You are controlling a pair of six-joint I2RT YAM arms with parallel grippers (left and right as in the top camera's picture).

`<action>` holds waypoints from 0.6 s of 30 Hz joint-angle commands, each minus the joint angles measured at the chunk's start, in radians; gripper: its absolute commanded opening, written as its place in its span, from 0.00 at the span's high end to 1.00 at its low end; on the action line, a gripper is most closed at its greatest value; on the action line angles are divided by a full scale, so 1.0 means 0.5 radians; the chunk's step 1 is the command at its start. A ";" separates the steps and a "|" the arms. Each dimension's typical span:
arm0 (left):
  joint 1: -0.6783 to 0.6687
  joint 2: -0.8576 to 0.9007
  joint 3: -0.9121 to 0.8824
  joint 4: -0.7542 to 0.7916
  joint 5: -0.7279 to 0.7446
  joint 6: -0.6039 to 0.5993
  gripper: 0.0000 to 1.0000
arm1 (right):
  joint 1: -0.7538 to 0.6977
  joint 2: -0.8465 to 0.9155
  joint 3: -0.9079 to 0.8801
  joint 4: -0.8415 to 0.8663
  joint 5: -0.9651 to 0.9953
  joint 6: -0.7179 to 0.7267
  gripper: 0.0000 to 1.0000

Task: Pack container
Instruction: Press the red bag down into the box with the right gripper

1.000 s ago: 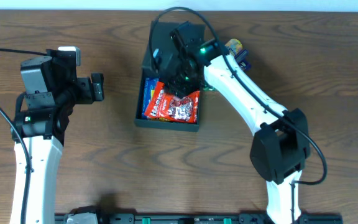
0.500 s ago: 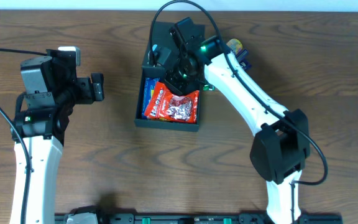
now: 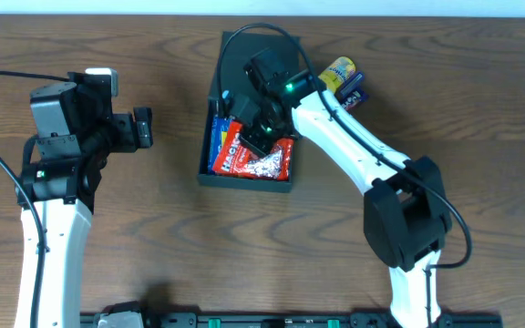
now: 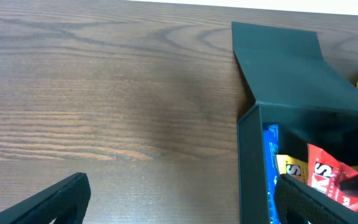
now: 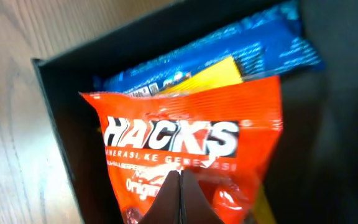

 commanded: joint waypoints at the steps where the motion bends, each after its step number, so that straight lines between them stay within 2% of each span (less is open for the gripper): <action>1: 0.008 -0.019 0.059 0.001 0.028 0.021 0.05 | 0.012 0.028 -0.103 0.041 -0.025 0.018 0.99; 10: 0.008 -0.019 0.059 -0.002 0.028 0.021 0.05 | 0.011 0.028 -0.269 0.247 0.042 0.143 0.99; 18: 0.008 -0.019 0.059 -0.001 0.028 0.021 0.05 | 0.011 0.028 -0.281 0.121 0.040 -0.004 0.97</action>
